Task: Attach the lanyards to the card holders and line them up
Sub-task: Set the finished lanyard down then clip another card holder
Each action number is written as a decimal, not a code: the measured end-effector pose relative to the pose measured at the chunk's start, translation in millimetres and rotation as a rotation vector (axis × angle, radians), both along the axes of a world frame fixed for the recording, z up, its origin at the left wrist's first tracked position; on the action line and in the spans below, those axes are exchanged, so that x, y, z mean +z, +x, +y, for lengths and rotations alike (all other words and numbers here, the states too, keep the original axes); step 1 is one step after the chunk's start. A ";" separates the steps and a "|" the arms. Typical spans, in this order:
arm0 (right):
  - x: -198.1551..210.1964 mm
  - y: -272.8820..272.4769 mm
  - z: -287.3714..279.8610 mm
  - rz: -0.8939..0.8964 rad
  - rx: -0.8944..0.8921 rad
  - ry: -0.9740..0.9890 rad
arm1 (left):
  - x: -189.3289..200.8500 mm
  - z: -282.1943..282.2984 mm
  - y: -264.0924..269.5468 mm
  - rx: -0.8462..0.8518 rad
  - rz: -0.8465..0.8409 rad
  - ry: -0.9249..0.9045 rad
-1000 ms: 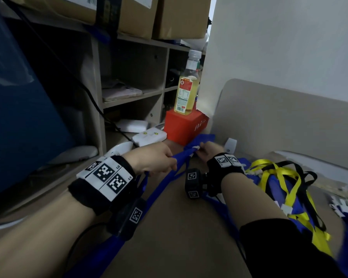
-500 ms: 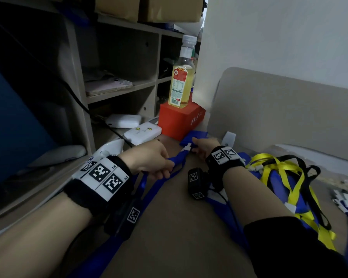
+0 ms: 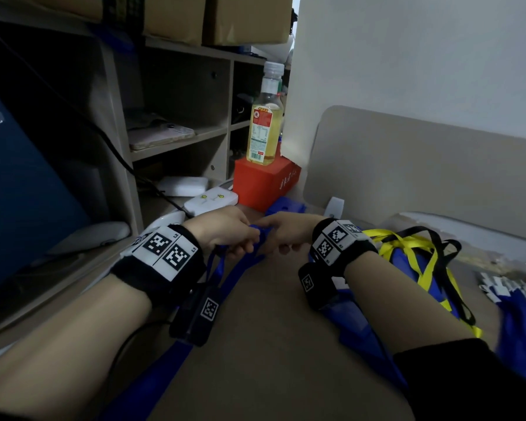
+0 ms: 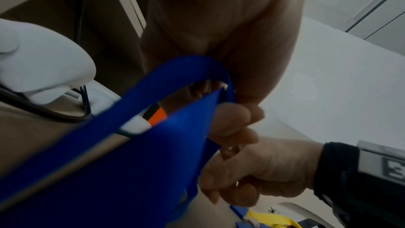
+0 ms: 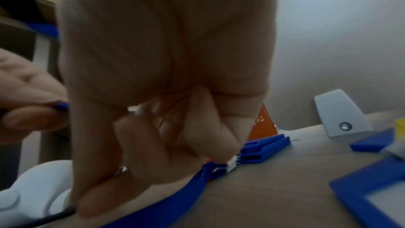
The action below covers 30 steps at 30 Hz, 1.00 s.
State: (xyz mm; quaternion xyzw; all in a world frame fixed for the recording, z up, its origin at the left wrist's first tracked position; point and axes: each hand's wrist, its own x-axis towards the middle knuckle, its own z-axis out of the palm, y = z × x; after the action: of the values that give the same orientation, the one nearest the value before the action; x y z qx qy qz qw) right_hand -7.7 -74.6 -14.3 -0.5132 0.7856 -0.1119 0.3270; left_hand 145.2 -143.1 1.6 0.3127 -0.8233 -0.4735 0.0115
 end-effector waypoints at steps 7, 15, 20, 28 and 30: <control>-1.3 16.6 -5.1 0.158 -0.157 -0.146 | 6.4 9.4 26.3 -0.035 -0.027 -0.072; -15.7 26.5 -16.5 0.112 -0.341 -0.218 | 8.0 12.1 104.0 -0.038 -0.217 -0.090; -20.3 37.7 -18.1 0.113 -0.370 -0.271 | 4.8 21.1 146.4 -0.097 -0.436 -0.142; -3.1 66.4 -13.9 0.220 -0.062 0.038 | 1.0 36.2 173.4 -0.139 -0.624 -0.185; 2.0 71.8 -12.9 0.176 -0.059 0.032 | 5.3 39.9 179.5 -0.156 -0.667 -0.190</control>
State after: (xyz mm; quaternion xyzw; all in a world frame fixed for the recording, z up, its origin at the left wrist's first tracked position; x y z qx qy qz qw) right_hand 64.1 -87.5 -12.3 -0.4925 0.8277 -0.0634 0.2614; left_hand 324.7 -103.3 6.9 0.3837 -0.8436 -0.2663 -0.2650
